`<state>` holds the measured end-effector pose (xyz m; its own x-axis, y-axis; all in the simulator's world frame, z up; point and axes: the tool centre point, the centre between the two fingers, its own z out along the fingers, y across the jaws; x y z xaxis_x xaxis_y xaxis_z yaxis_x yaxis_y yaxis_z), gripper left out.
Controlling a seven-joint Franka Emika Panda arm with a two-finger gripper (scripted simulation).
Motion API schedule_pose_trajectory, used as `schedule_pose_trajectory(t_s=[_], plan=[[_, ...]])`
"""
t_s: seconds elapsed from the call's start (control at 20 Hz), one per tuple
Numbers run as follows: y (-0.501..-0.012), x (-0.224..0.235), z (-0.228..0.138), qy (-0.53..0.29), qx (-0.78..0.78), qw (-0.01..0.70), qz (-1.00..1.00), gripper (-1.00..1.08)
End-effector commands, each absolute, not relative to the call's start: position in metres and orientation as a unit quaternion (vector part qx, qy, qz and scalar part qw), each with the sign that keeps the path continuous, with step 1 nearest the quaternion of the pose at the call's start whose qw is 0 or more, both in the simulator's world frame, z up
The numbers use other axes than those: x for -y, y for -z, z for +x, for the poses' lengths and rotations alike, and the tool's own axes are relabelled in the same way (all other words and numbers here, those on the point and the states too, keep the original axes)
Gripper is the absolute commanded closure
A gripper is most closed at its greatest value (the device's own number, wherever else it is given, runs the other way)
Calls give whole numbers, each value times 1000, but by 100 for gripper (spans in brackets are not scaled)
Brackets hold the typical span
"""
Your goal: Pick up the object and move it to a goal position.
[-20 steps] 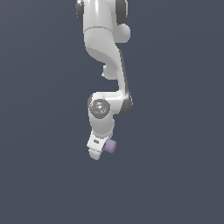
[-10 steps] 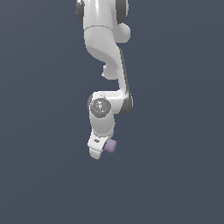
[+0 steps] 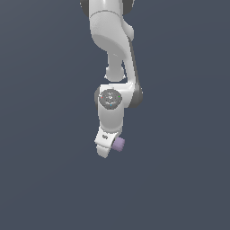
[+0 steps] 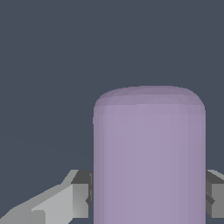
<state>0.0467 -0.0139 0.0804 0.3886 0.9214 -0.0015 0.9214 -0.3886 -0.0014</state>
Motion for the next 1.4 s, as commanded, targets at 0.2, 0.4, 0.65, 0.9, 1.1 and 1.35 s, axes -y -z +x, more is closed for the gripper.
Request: schedule_pose_trajectory(t_s=[0.2,0.4,0.65,0.9,1.1,1.35], plan=[[-133,-19,30,-1,553,-1,-833,108],[-173,-44,17,-1,553,-1,-833,108],[-220,-73,3,-1,553,-1,-833,108],[-259,-98,-8,-1,554,-1,-833,108],[-281,-111,-13,0,553,0,-833,108],[-294,-119,-16,0,553,0,-833,108]])
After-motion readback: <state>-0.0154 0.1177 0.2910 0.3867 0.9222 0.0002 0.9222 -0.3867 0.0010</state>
